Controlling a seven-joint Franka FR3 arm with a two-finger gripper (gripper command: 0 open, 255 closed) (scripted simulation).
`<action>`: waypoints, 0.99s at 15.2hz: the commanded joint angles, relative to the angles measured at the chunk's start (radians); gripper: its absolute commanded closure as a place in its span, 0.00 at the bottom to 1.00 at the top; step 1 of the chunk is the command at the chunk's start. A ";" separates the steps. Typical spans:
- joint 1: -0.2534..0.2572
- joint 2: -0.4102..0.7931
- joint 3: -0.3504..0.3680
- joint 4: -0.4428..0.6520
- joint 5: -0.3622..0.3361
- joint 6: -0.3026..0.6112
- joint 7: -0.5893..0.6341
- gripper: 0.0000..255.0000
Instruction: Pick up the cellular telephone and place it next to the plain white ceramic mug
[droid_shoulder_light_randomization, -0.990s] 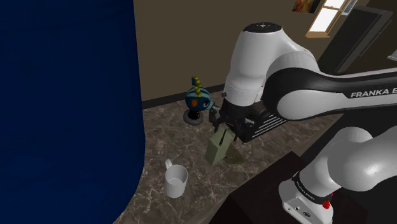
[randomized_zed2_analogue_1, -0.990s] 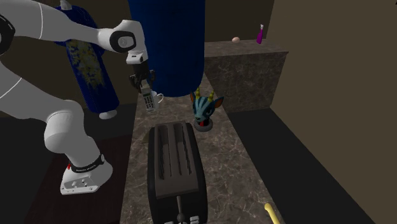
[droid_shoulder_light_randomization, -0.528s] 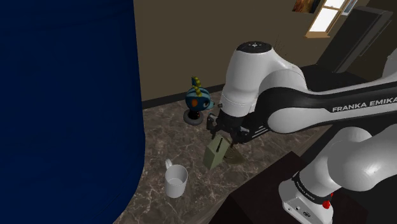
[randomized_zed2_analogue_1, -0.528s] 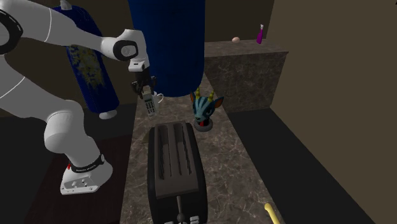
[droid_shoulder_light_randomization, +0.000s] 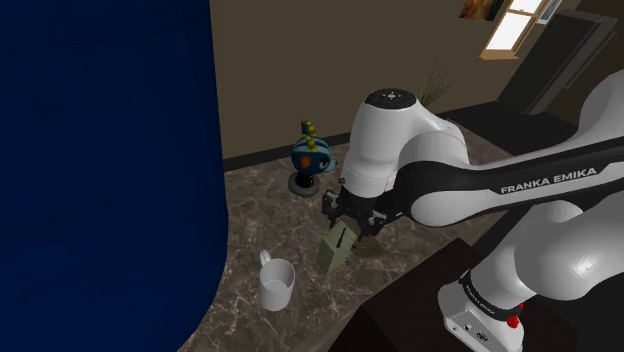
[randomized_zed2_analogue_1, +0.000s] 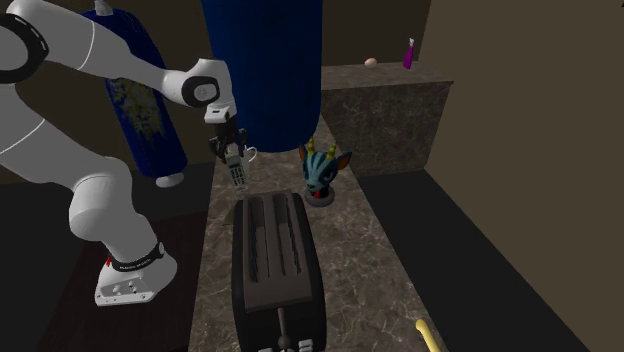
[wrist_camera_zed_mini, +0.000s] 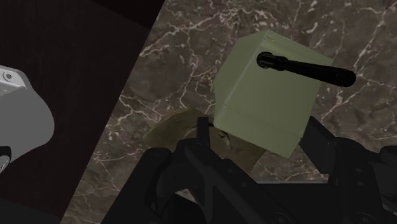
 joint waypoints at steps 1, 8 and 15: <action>-0.001 0.002 0.001 0.000 -0.001 0.004 0.001 1.00; -0.001 0.002 0.001 0.000 -0.001 0.004 0.001 0.00; 0.009 -0.059 -0.029 0.087 0.007 -0.141 -0.013 0.00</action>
